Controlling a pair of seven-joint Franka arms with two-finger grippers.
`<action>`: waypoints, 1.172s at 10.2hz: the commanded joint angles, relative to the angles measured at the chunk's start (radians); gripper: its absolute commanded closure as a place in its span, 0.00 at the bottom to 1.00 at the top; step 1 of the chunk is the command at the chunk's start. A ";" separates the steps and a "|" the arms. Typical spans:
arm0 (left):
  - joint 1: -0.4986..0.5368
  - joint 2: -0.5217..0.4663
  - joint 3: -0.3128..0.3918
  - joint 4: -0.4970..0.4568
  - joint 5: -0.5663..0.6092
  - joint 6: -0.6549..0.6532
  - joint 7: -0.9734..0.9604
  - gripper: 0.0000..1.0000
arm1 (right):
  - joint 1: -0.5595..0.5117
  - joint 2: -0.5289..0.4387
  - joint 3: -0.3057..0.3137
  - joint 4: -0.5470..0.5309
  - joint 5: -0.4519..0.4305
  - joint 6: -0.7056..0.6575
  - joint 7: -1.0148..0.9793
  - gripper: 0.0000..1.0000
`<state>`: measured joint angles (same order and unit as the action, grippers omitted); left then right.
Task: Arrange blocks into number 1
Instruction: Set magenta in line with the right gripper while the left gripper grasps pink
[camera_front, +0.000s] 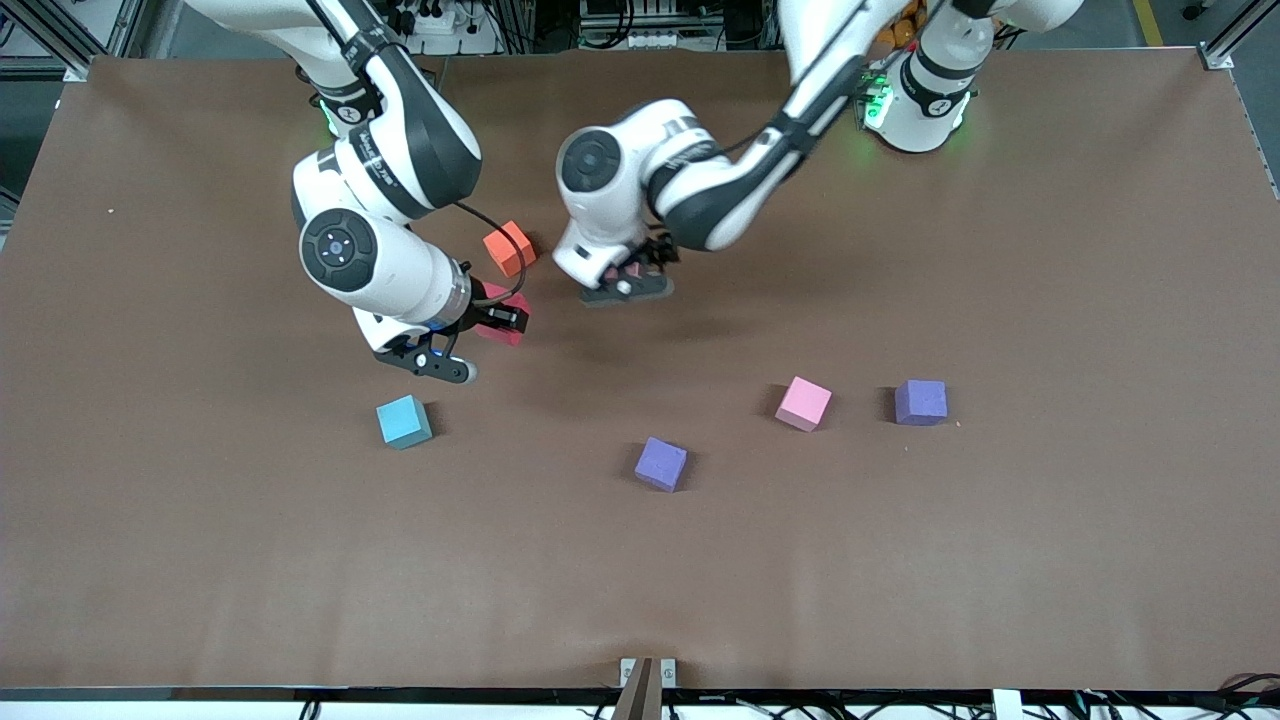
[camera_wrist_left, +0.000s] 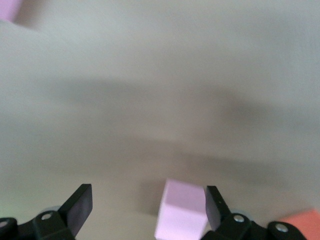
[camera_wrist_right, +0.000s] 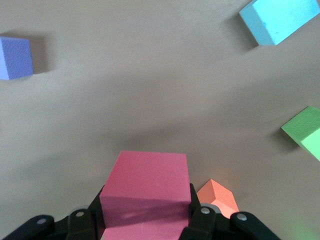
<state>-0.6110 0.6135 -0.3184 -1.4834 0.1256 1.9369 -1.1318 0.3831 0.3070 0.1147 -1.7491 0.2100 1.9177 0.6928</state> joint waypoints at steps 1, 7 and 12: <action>0.149 -0.023 -0.011 -0.024 0.022 -0.006 -0.060 0.00 | 0.055 0.015 0.005 0.005 0.000 0.023 0.001 1.00; 0.387 -0.014 -0.013 -0.032 0.017 -0.007 -0.062 0.00 | 0.204 0.156 0.005 0.006 0.002 0.187 0.037 1.00; 0.543 0.013 -0.013 -0.029 -0.035 -0.061 -0.111 0.00 | 0.270 0.262 0.006 0.005 0.002 0.286 0.019 1.00</action>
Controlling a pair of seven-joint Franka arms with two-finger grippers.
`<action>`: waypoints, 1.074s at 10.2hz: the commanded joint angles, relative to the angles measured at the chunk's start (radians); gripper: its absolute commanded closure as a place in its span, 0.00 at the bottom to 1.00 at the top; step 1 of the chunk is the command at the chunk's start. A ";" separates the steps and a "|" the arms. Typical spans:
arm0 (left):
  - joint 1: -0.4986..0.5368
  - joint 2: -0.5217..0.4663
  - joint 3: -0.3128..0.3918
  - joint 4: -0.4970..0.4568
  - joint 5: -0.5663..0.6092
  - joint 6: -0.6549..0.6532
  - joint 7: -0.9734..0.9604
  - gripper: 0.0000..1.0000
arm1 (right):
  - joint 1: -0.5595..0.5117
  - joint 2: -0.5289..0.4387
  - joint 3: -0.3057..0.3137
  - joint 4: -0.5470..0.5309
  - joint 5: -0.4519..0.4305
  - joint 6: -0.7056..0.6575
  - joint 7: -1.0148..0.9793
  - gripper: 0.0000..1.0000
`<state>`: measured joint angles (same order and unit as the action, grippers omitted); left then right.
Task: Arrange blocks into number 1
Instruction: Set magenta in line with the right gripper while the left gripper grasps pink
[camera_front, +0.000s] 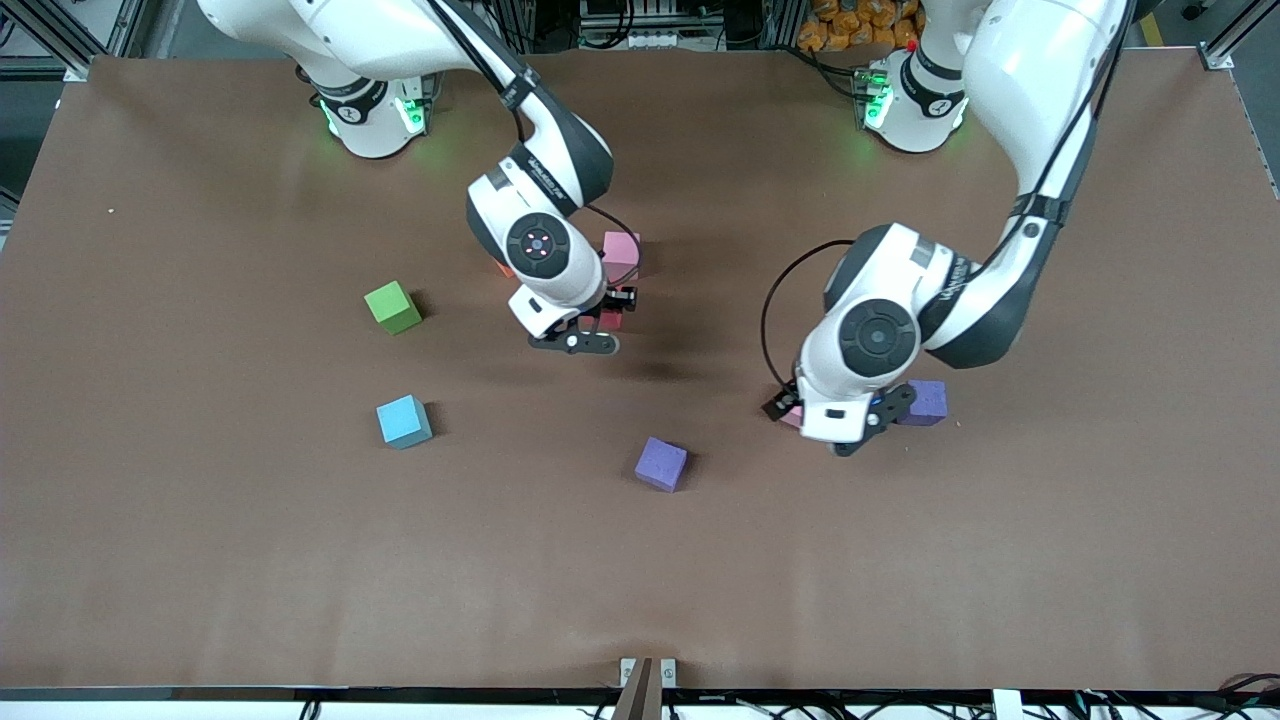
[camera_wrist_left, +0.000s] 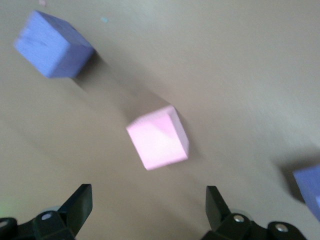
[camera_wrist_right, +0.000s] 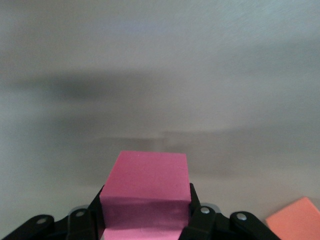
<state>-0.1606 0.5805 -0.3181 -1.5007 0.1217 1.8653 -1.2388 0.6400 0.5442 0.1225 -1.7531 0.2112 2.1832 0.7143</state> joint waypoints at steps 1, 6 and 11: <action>0.126 0.059 -0.012 -0.015 -0.031 0.093 -0.013 0.00 | 0.018 0.031 -0.001 0.009 0.001 0.021 0.000 1.00; 0.187 0.004 0.008 -0.128 0.001 0.230 -0.295 0.00 | 0.046 0.026 -0.003 -0.012 -0.004 0.007 0.049 1.00; 0.032 0.036 -0.019 -0.125 0.233 0.236 0.018 0.00 | 0.064 0.020 -0.004 -0.048 -0.013 0.018 0.070 1.00</action>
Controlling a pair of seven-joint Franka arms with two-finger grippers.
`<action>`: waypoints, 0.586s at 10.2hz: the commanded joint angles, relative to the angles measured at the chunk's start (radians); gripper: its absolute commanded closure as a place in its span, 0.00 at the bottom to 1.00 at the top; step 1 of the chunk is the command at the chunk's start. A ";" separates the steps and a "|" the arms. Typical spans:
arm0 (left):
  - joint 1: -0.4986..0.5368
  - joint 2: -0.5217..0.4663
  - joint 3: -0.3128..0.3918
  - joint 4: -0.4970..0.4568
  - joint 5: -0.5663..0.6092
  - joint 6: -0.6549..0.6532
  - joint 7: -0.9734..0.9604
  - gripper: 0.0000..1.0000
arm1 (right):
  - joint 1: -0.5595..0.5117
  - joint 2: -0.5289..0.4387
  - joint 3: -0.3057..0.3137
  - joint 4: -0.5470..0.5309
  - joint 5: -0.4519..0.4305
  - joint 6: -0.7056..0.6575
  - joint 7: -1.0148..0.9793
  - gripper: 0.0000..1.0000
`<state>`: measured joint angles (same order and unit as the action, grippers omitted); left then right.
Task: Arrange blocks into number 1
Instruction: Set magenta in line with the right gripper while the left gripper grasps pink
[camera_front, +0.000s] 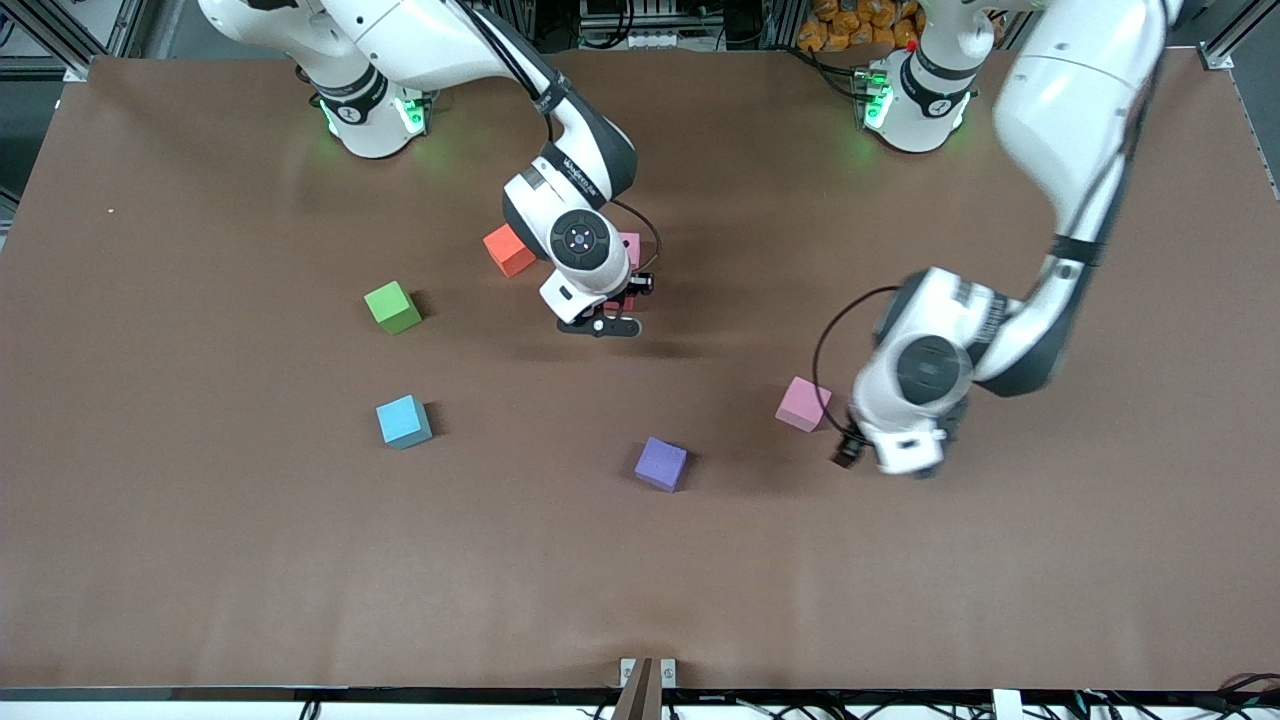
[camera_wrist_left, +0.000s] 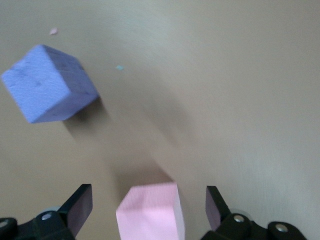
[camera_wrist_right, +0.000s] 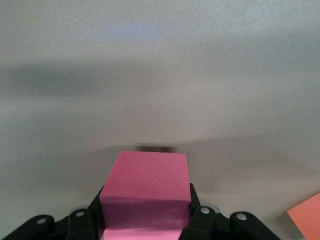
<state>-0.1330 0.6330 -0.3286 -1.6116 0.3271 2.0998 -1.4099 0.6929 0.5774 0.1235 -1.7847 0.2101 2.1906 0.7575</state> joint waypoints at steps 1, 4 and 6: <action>0.003 -0.013 -0.035 -0.014 0.027 0.002 0.285 0.00 | 0.011 -0.011 -0.005 -0.016 -0.012 0.012 0.026 1.00; -0.008 -0.009 -0.088 -0.013 0.026 -0.007 0.664 0.00 | 0.028 -0.004 -0.007 -0.016 -0.021 0.024 0.025 0.88; 0.006 -0.021 -0.127 -0.011 0.004 -0.055 0.930 0.00 | 0.030 -0.004 -0.007 -0.016 -0.031 0.026 0.025 0.00</action>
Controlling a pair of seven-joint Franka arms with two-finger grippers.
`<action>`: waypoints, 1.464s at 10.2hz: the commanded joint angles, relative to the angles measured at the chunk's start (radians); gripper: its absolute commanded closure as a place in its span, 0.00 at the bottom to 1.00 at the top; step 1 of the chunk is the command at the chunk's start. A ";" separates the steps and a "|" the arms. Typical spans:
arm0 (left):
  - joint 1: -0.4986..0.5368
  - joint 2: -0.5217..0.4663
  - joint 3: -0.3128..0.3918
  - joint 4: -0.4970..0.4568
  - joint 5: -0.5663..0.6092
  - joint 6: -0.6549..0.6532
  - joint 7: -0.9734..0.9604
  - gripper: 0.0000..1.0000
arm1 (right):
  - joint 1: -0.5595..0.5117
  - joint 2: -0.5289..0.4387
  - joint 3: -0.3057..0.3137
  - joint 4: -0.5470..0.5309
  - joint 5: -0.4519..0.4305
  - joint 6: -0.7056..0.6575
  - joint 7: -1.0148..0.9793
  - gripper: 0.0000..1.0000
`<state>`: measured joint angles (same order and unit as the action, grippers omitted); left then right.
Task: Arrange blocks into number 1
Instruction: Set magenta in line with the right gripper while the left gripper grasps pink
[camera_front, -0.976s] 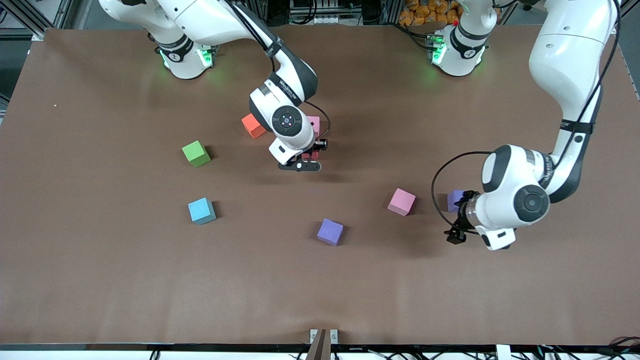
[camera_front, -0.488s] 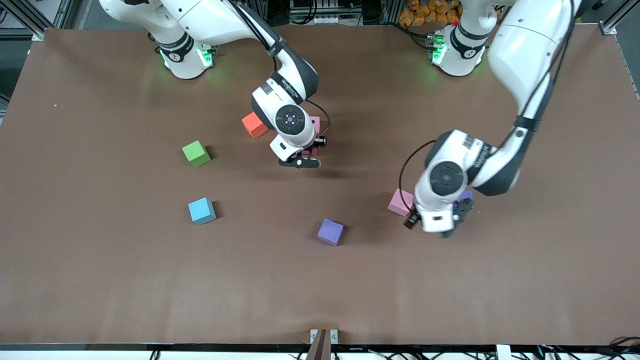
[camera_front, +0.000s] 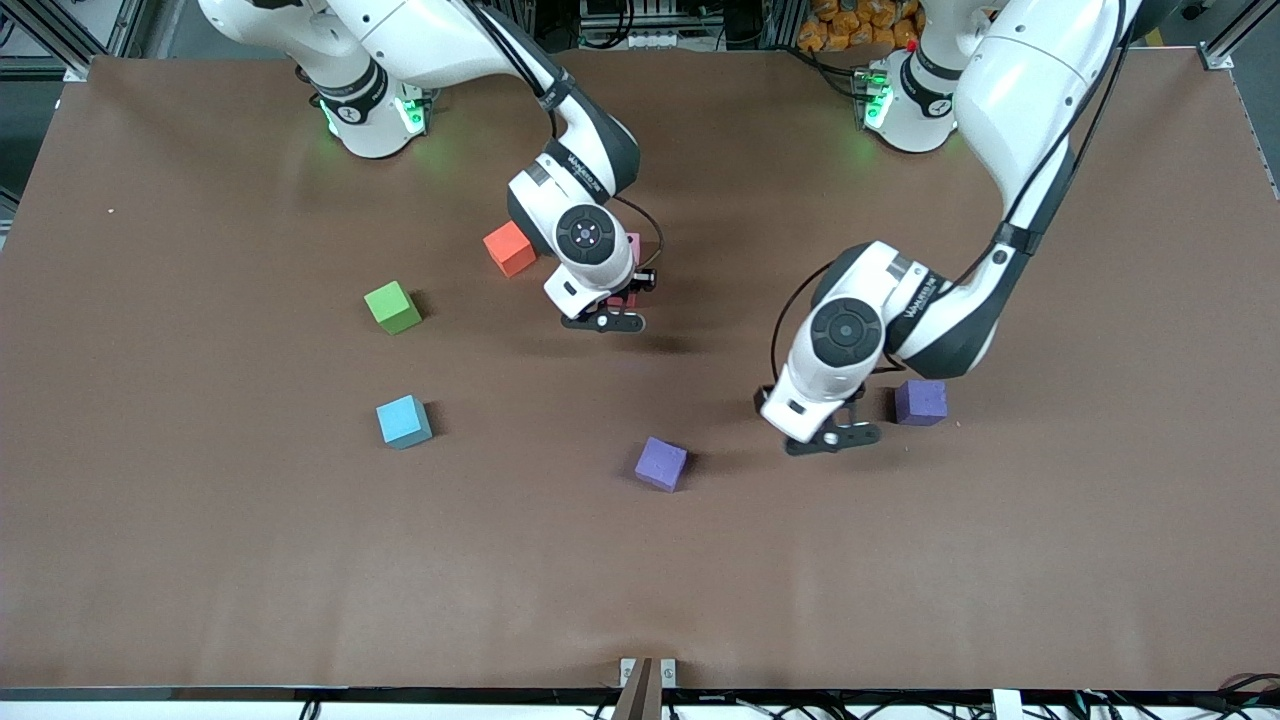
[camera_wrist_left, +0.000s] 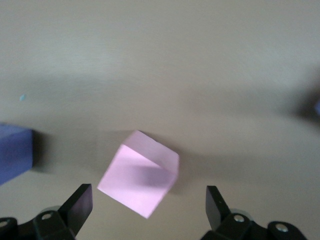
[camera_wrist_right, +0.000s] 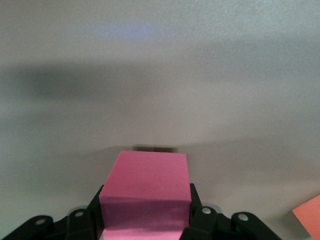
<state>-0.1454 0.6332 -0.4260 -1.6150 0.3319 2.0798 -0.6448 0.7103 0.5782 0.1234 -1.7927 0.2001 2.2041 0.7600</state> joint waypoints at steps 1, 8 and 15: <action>0.021 -0.029 -0.031 -0.008 -0.002 -0.049 0.283 0.00 | 0.015 -0.005 -0.007 -0.008 -0.030 0.011 0.022 0.00; 0.061 0.002 -0.028 -0.032 0.013 -0.046 0.519 0.00 | -0.061 -0.020 -0.033 0.192 -0.059 -0.215 0.007 0.00; 0.061 0.056 -0.022 -0.040 0.018 0.005 0.522 0.00 | -0.183 -0.343 -0.039 -0.099 -0.123 -0.434 -0.318 0.00</action>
<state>-0.0907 0.6792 -0.4431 -1.6522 0.3318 2.0638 -0.1404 0.5464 0.3909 0.0753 -1.7102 0.0934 1.7480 0.4984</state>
